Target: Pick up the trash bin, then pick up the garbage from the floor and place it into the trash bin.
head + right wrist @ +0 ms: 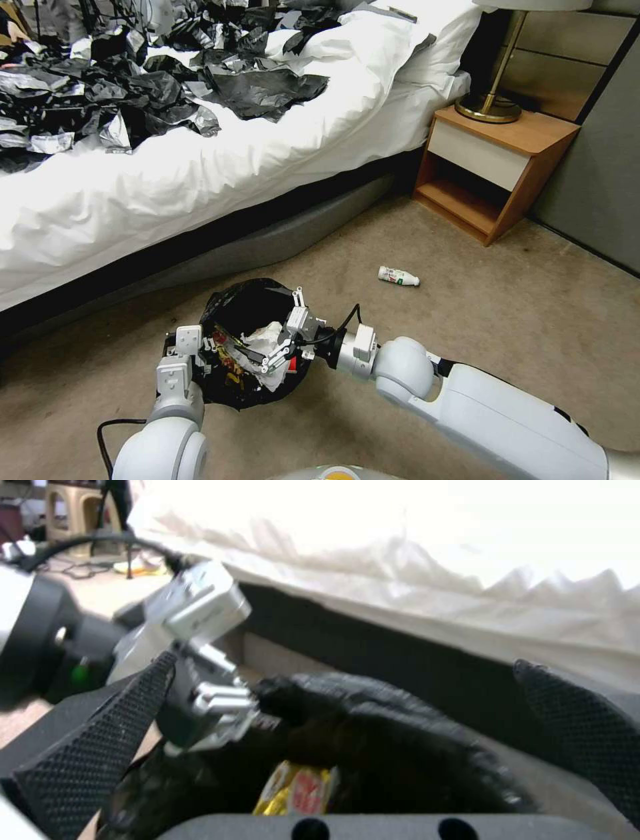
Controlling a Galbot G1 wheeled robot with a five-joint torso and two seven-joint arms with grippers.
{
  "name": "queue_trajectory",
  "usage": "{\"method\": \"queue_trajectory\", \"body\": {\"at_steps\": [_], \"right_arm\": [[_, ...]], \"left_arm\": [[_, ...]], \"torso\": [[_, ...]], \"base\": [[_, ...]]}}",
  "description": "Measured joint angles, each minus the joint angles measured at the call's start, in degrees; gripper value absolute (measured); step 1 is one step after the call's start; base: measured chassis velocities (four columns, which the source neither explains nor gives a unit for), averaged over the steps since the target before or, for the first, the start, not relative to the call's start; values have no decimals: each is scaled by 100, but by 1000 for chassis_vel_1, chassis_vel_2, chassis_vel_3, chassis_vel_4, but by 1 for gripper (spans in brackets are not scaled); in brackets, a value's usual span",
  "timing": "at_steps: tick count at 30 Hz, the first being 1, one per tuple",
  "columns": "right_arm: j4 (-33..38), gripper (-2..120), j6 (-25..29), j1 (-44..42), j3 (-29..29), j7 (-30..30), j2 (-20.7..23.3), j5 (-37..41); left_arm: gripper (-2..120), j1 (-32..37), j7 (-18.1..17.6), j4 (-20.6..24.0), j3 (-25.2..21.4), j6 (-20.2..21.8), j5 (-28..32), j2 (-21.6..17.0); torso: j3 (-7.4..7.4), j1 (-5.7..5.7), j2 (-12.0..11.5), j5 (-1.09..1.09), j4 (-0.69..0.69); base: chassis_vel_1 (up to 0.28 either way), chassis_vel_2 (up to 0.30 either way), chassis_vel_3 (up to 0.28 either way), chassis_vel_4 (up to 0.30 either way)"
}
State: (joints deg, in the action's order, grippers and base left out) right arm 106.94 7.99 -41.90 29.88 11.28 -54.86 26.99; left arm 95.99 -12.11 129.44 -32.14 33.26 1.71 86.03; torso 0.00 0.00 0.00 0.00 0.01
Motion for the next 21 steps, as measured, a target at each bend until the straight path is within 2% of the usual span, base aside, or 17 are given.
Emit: {"method": "queue_trajectory", "body": {"at_steps": [2, 5, 6, 7, 9, 11, 13, 14, 15, 21], "right_arm": [[100, 114, 17, -110, -165, -15, 5, -42], [590, 111, 22, -655, -899, -167, 83, -241], [590, 111, 22, -655, -899, -167, 83, -241], [711, 111, 16, -811, -1097, -207, 103, -322], [1196, 105, 11, -1450, -1925, -386, 190, -686], [1292, 103, 10, -1602, -2101, -442, 209, -772], [1712, 100, 32, -2585, -3192, -705, 225, -1198], [1712, 100, 32, -2585, -3192, -705, 225, -1198], [1861, 100, 117, -3315, -3879, -773, 98, -1379], [1826, 100, 297, -4017, -4405, -802, -278, -1565]], "left_arm": [[1, -2, 4, -6, -5, 2, 2, -4], [1, -13, 6, -47, -36, 2, 4, -33], [1, -13, 6, -47, -36, 2, 4, -33], [1, -17, 6, -55, -42, 2, 4, -39], [1, -31, 7, -76, -59, 2, 12, -63], [1, -33, 9, -77, -62, 2, 15, -66], [1, -32, 9, -78, -76, 3, 19, -84], [1, -32, 9, -78, -76, 3, 19, -84], [1, -11, 14, -78, -92, -2, 19, -100], [1, 3, 108, -73, -139, -66, 12, -100]], "torso": [[0, 0, 0, 1, 0], [0, 0, 0, 1, 0], [0, 0, 0, 1, 0], [0, 0, 0, 2, 0], [-1, 0, 0, -1, -3], [-1, 0, 0, 1, -2], [-1, 0, 0, 0, -3], [-1, 0, 0, 0, -3], [-1, 0, 0, 0, -1], [-1, -1, 0, 0, 0]], "base": [[0, 0, 0, 0], [0, 0, 0, 0], [0, 0, 0, 0], [0, 0, 0, 0], [0, 0, 0, 0], [0, 0, 0, 0], [0, 0, 0, 0], [0, 0, 0, 0], [0, 0, 0, 0], [0, 0, 0, 0]]}}
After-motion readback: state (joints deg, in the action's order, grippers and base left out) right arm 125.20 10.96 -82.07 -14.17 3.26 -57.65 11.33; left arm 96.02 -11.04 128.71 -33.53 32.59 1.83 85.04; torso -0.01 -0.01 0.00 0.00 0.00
